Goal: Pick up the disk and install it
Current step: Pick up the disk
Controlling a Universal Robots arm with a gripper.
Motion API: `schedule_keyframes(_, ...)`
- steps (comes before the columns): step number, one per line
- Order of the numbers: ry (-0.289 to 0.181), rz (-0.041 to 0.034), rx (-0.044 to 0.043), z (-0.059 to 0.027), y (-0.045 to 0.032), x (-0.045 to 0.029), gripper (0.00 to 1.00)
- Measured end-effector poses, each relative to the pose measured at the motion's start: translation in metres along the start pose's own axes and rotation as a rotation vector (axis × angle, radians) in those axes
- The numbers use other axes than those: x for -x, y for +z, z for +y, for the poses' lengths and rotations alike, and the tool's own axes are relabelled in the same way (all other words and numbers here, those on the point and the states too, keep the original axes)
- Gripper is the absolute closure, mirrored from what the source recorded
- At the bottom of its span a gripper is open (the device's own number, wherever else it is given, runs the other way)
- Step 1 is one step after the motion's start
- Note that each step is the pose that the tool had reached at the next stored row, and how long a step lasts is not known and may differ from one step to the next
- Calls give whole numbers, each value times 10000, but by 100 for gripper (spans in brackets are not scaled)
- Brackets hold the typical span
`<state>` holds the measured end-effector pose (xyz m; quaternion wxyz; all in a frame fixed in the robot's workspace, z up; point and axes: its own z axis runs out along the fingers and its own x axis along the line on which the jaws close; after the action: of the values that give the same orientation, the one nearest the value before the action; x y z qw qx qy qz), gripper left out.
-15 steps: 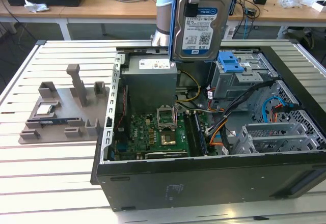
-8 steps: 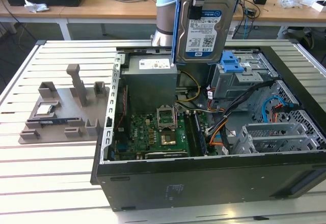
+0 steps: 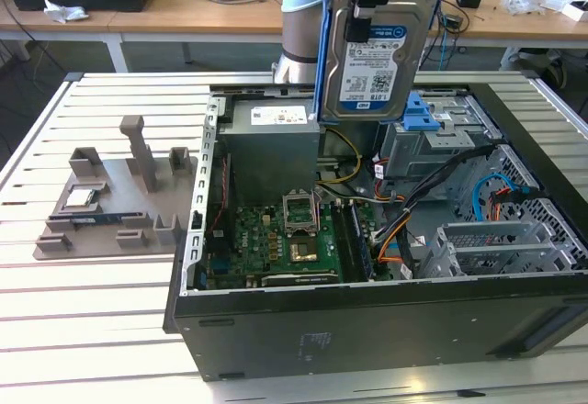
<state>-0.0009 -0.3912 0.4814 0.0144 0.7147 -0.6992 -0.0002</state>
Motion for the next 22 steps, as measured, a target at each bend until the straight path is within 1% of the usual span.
schedule_keyframes(5, -1, 0, 0, -8, 7, -121, 63)
schedule_keyframes(12, 0, -1, -1, -18, 17, -266, 63)
schedule_keyframes(16, 0, -1, 0, -25, 20, -331, 63)
schedule_keyframes(22, 0, 0, 0, -42, 29, -468, 63)
